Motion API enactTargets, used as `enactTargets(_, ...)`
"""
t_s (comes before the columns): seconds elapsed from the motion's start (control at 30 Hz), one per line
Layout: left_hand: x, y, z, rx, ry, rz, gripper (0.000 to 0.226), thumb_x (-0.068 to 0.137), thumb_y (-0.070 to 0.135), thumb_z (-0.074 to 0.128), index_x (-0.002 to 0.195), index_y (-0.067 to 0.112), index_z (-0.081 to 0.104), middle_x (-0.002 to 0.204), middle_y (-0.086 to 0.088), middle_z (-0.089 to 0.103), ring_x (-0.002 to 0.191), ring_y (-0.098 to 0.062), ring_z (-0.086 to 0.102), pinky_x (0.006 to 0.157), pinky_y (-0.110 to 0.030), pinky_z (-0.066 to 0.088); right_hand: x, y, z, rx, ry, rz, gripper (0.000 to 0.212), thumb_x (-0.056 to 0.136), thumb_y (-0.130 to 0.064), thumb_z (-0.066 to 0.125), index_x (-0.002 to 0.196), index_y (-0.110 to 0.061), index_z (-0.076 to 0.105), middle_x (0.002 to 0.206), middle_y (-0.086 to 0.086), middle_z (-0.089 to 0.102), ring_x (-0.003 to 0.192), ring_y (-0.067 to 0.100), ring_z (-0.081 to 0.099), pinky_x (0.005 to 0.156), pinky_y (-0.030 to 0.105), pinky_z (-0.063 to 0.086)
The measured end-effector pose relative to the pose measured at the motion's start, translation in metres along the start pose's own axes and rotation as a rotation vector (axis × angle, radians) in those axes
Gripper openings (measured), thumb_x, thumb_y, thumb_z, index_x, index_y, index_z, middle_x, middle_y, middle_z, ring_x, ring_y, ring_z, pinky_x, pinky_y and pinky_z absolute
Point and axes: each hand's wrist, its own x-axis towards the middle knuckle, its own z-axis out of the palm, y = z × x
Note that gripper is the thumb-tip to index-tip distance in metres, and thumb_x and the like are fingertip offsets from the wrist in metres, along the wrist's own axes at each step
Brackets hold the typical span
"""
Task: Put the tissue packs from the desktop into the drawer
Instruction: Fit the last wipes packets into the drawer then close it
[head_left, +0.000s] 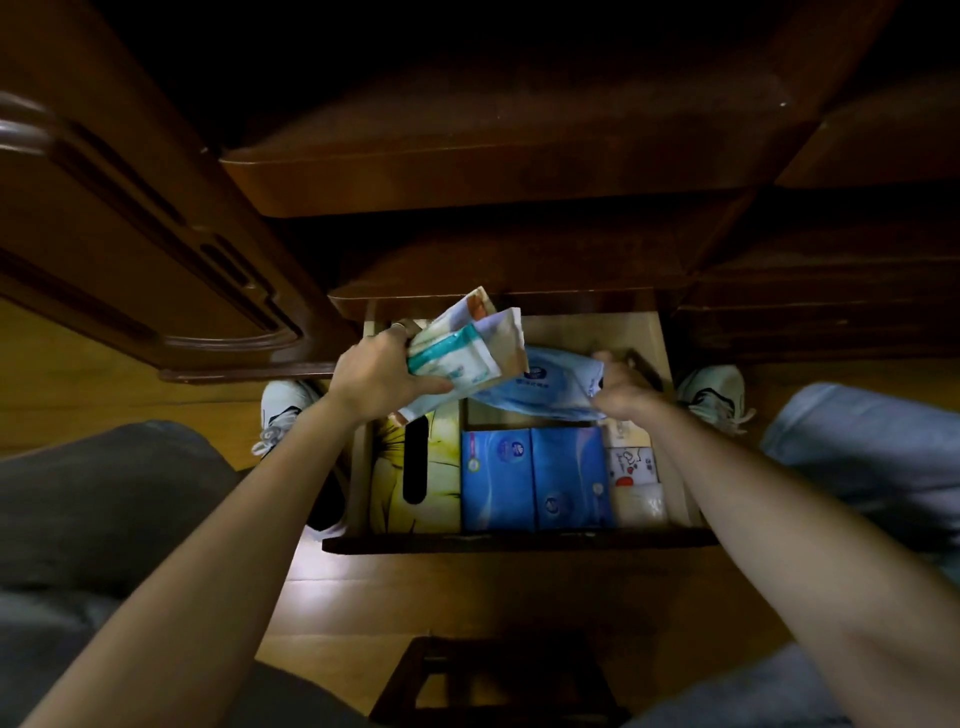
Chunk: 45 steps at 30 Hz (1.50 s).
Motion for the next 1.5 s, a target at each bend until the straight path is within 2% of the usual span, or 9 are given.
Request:
enactTargets(0.2,0.001,-0.003,0.001,-0.028,-0.062,-0.098,0.071,0.069,0.064,0.079,0.118,0.019,0.056,0.099,0.005,0.068,0.076,-0.010,0.061,0.055,-0.022,0.045,0.000,-0.006,-0.013,0.310,0.104,0.110,0.057,0.095,-0.002,0.058,0.146,-0.025,0.046,0.145,0.009,0.045,0.129,0.036,0.052,0.099,0.046,0.054)
enactTargets(0.37,0.001,0.004,0.007,-0.050,-0.093,-0.096,0.069,0.070,0.062,0.079,0.118,0.017,0.055,0.096,0.003,0.066,0.077,-0.013,0.064,0.059,-0.029,0.054,-0.004,-0.026,-0.005,0.769,0.203,0.328,0.034,0.099,0.001,0.057,0.133,0.000,0.052,0.122,0.012,0.063,0.105,0.028,0.067,0.045,0.013,0.051)
enactTargets(0.53,0.001,0.008,0.010,-0.071,-0.167,-0.145,0.067,0.069,0.059,0.081,0.114,0.018,0.055,0.095,0.001,0.067,0.079,-0.016,0.067,0.067,-0.039,0.060,-0.028,-0.043,0.008,0.369,-0.094,0.091,0.020,0.102,-0.031,0.059,0.107,-0.013,0.066,0.081,0.002,0.069,0.060,0.010,0.062,0.052,0.023,0.050)
enactTargets(0.6,0.002,0.007,0.011,-0.127,-0.227,-0.201,0.063,0.069,0.054,0.084,0.111,0.016,0.057,0.094,-0.001,0.068,0.078,-0.017,0.068,0.069,-0.042,0.061,-0.028,-0.046,0.003,0.263,0.021,0.001,0.028,0.101,-0.038,0.058,0.090,-0.015,0.069,0.067,0.000,0.064,0.054,0.012,0.057,0.052,0.027,0.046)
enactTargets(0.7,0.002,0.004,0.013,-0.392,-0.346,-0.312,0.049,0.070,0.039,0.087,0.104,0.012,0.063,0.095,-0.005,0.073,0.081,-0.019,0.072,0.073,-0.044,0.062,-0.018,-0.044,-0.004,0.154,0.173,-0.101,0.021,0.100,-0.035,0.059,0.097,-0.018,0.071,0.081,0.001,0.069,0.073,0.017,0.065,0.070,0.035,0.055)
enactTargets(0.9,-0.015,0.014,0.021,-0.866,-0.317,-0.657,0.042,0.068,0.024,0.091,0.101,0.010,0.071,0.097,-0.006,0.077,0.087,-0.020,0.075,0.083,-0.040,0.061,0.005,-0.054,0.027,0.450,-0.122,0.051,0.061,0.100,-0.028,0.062,0.153,-0.017,0.034,0.153,0.015,0.044,0.138,0.034,0.046,0.112,0.051,0.041)
enactTargets(1.17,-0.021,0.018,0.020,-1.000,-0.308,-0.705,0.039,0.076,0.013,0.085,0.111,0.006,0.070,0.108,-0.012,0.075,0.096,-0.025,0.073,0.089,-0.043,0.058,0.014,-0.059,0.058,0.323,-0.217,0.036,0.024,0.099,-0.011,0.060,0.121,-0.002,0.063,0.123,0.019,0.066,0.112,0.034,0.064,0.098,0.046,0.054)
enactTargets(1.33,-0.020,0.020,0.025,-1.031,-0.328,-0.730,0.034,0.075,0.019,0.086,0.103,0.011,0.070,0.095,-0.008,0.077,0.079,-0.018,0.076,0.061,-0.029,0.059,0.010,-0.060,0.053,0.439,-0.259,0.021,0.029,0.095,0.005,0.062,0.124,0.008,0.058,0.128,0.025,0.063,0.121,0.039,0.060,0.102,0.048,0.050)
enactTargets(1.5,-0.019,0.039,0.041,-1.083,-0.267,-0.727,0.035,0.075,0.024,0.086,0.104,0.017,0.069,0.099,-0.003,0.076,0.082,-0.016,0.074,0.060,-0.027,0.060,0.001,-0.056,0.037,0.410,-0.117,0.058,0.045,0.100,-0.021,0.062,0.139,-0.003,0.048,0.136,0.018,0.057,0.123,0.034,0.058,0.094,0.039,0.050)
